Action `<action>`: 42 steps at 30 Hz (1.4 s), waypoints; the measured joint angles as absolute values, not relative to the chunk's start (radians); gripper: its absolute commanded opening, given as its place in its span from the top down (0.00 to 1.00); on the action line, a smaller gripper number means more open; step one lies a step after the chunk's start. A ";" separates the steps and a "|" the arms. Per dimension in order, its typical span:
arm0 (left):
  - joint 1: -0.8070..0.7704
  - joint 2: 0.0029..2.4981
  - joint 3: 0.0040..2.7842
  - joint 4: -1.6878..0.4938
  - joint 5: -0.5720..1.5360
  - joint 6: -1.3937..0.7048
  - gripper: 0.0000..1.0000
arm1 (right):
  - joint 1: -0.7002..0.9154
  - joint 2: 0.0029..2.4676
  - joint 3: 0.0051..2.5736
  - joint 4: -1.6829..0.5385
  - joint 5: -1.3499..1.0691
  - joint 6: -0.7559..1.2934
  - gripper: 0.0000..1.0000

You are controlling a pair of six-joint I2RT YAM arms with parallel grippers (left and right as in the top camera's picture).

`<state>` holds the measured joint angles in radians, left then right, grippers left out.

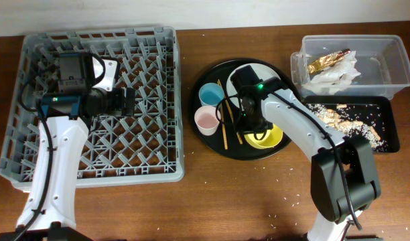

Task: Sort waste into correct bins and load items into the dishwasher rack
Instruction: 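Return the yellow bowl to the round tray and grasp pink cup, then hand the pink cup from right gripper to left gripper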

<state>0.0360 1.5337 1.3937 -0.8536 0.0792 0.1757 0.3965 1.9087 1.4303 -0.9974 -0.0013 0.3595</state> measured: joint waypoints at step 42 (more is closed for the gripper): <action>0.040 1.744 1.396 -0.833 1.443 0.151 0.01 | 0.213 1.700 1.563 -0.700 -0.939 0.256 0.96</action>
<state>0.0399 1.7443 1.3964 -0.8333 1.4425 0.1509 0.2131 1.7000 1.5631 -0.7002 -0.9394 0.2562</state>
